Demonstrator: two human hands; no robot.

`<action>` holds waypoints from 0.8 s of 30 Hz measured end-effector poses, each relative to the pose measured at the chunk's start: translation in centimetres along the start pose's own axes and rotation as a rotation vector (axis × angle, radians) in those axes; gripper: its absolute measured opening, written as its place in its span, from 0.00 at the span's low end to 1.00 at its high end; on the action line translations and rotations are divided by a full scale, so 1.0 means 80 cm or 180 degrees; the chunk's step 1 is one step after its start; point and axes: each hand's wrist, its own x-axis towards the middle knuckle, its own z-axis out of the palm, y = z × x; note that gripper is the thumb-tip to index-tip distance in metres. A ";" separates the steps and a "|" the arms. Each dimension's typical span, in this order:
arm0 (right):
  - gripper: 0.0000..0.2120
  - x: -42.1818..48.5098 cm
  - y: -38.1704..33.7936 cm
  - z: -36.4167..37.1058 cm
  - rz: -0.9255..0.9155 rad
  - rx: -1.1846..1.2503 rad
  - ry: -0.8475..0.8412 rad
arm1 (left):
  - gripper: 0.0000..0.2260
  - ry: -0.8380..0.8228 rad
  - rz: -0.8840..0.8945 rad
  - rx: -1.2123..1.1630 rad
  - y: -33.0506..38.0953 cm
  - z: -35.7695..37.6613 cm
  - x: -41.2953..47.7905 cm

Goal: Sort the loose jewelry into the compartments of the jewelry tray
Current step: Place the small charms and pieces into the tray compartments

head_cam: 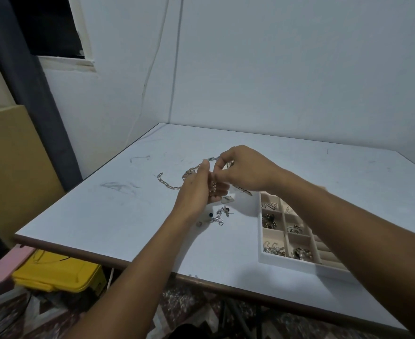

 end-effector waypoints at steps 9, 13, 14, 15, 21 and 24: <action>0.04 -0.020 0.018 -0.009 -0.0062 0.0134 0.0254 | 0.27 -0.0445 -0.0455 -0.0865 0.010 0.019 -0.021; 0.04 -0.040 0.027 -0.015 -0.0098 0.0126 0.0368 | 0.27 -0.0643 -0.0438 -0.0741 0.012 0.031 -0.031; 0.05 -0.046 0.029 -0.017 -0.0107 0.0115 0.0399 | 0.27 -0.0696 -0.0410 -0.0664 0.013 0.034 -0.033; 0.05 -0.052 0.031 -0.019 -0.0105 0.0126 0.0435 | 0.28 -0.0751 -0.0382 -0.0592 0.013 0.037 -0.035; 0.04 -0.093 0.041 -0.036 -0.0064 0.0134 0.0718 | 0.29 -0.1146 -0.0332 -0.0467 0.021 0.062 -0.053; 0.04 -0.113 0.048 -0.039 -0.0076 0.0139 0.0811 | 0.31 -0.1322 -0.0324 -0.0380 0.021 0.069 -0.063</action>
